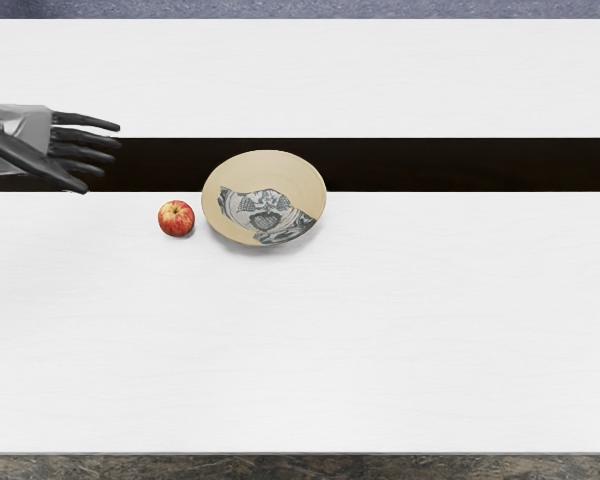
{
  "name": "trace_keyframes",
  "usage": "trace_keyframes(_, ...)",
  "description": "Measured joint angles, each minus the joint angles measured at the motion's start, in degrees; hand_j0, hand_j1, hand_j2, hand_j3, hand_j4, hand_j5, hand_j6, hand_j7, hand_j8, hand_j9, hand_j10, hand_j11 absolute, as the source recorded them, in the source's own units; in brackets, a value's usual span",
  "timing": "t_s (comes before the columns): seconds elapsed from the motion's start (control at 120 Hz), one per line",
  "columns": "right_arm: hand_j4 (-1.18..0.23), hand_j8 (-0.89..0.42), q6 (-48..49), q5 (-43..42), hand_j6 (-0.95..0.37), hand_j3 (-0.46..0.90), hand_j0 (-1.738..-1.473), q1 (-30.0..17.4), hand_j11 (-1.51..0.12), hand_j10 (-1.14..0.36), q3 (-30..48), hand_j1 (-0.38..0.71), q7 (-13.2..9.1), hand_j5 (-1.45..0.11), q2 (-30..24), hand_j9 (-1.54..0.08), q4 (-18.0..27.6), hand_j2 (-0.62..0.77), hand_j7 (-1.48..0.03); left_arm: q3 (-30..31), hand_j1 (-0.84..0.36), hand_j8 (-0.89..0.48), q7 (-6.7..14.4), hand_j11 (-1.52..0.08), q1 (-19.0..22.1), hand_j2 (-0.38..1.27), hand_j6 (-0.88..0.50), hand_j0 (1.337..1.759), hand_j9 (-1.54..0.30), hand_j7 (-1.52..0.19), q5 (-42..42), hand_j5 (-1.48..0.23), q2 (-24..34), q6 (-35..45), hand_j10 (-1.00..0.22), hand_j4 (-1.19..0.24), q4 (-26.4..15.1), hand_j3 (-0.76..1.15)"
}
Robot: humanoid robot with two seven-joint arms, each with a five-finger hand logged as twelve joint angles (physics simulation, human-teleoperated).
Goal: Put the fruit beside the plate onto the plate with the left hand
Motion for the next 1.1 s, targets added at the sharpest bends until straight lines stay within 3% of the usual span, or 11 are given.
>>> trace_keyframes(0.25, -0.03, -0.03, 0.0, 0.05, -0.03, 0.0, -1.658, 0.03, -0.05, -0.03, 0.27, -0.31, 0.0, -0.05, 0.0, -0.05, 0.0, -0.01, -0.05, -0.04, 0.06, -0.24, 0.2, -0.32, -1.36, 0.05, -0.24, 1.658, -0.32, -0.32, 1.32, -0.32, -0.22, 0.0, -0.24, -0.24, -1.35, 0.0)
trace_keyframes(0.333, -0.03, -0.03, 0.0, 0.06, -0.03, 0.0, -1.658, 0.04, -0.05, -0.03, 0.3, -0.31, 0.0, -0.05, 0.0, -0.05, 0.0, -0.01, -0.05, -0.26, 0.06, -0.24, 0.6, -0.32, -1.78, 0.05, -0.24, 1.658, -0.32, -0.32, 7.13, -0.32, 0.61, 0.0, -0.24, -0.24, -5.56, 0.0)
trace_keyframes(0.425, -0.03, -0.03, 0.0, 0.06, -0.03, 0.0, -1.658, 0.04, -0.05, -0.03, 0.3, -0.31, 0.0, -0.05, 0.0, -0.05, 0.0, -0.01, -0.05, -0.44, 0.06, -0.25, 3.29, -0.32, -2.29, 0.05, -0.25, 1.658, -0.32, -0.32, 13.54, -0.32, 2.18, 0.96, -0.25, -0.25, -11.89, 0.0)
trace_keyframes(0.533, -0.03, -0.03, 0.0, 0.06, -0.03, 0.0, -1.658, 0.04, -0.05, -0.03, 0.29, -0.31, 0.0, -0.05, 0.0, -0.05, 0.0, -0.01, -0.05, -0.55, 0.06, -0.25, 6.14, -0.32, -2.27, 0.05, -0.25, 1.658, -0.32, -0.32, 19.13, -0.32, 2.29, 9.57, -0.25, -0.25, -17.16, 0.0)
trace_keyframes(0.683, -0.03, -0.03, 0.0, 0.06, -0.04, 0.0, -1.658, 0.04, -0.05, -0.03, 0.32, -0.31, 0.0, -0.05, 0.0, -0.05, 0.0, -0.01, -0.05, -0.19, 0.06, -0.25, 10.15, -0.32, -1.82, 0.05, -0.25, 1.658, -0.32, -0.32, 25.34, -0.32, 0.36, 26.14, -0.25, -0.25, -20.09, 0.0)
trace_keyframes(0.867, -0.03, -0.03, 0.0, 0.06, -0.03, 0.0, -1.658, 0.04, -0.05, -0.03, 0.34, -0.31, 0.0, -0.05, 0.0, -0.05, 0.0, -0.01, -0.05, 4.43, 0.06, -0.25, 11.8, -0.32, -4.63, 0.05, -0.25, 1.658, -0.32, -0.32, 29.55, -0.32, -3.71, 40.38, -0.25, -0.25, -20.88, 0.0)
trace_keyframes(0.933, -0.04, -0.04, 0.0, 0.06, -0.04, 0.0, -1.658, 0.04, -0.05, -0.03, 0.35, -0.31, 0.0, -0.05, 0.0, -0.05, 0.0, -0.01, -0.05, 7.69, 0.06, -0.25, 11.96, -0.32, -7.34, 0.05, -0.25, 1.658, -0.32, -0.32, 30.04, -0.32, -6.49, 45.06, -0.25, -0.25, -20.97, 0.0)
trace_keyframes(1.017, -0.03, -0.03, 0.0, 0.06, -0.04, 0.0, -1.658, 0.04, -0.05, -0.03, 0.35, -0.31, 0.0, -0.05, 0.0, -0.05, 0.0, -0.01, -0.05, 16.05, 0.06, -0.25, 12.06, -0.32, -14.91, 0.05, -0.25, 1.658, -0.32, -0.32, 30.2, -0.32, -11.21, 52.01, -0.25, -0.25, -21.0, 0.0)
trace_keyframes(1.1, -0.03, -0.03, 0.0, 0.06, -0.03, 0.0, -1.658, 0.08, -0.05, -0.03, 0.35, -0.31, 0.0, -0.05, 0.0, -0.05, 0.0, -0.01, -0.05, 23.52, 0.06, -0.25, 12.11, -0.32, -15.93, 0.05, -0.25, 1.658, -0.32, -0.32, 29.98, -0.32, -13.75, 57.56, -0.25, -0.25, -20.99, 0.0)
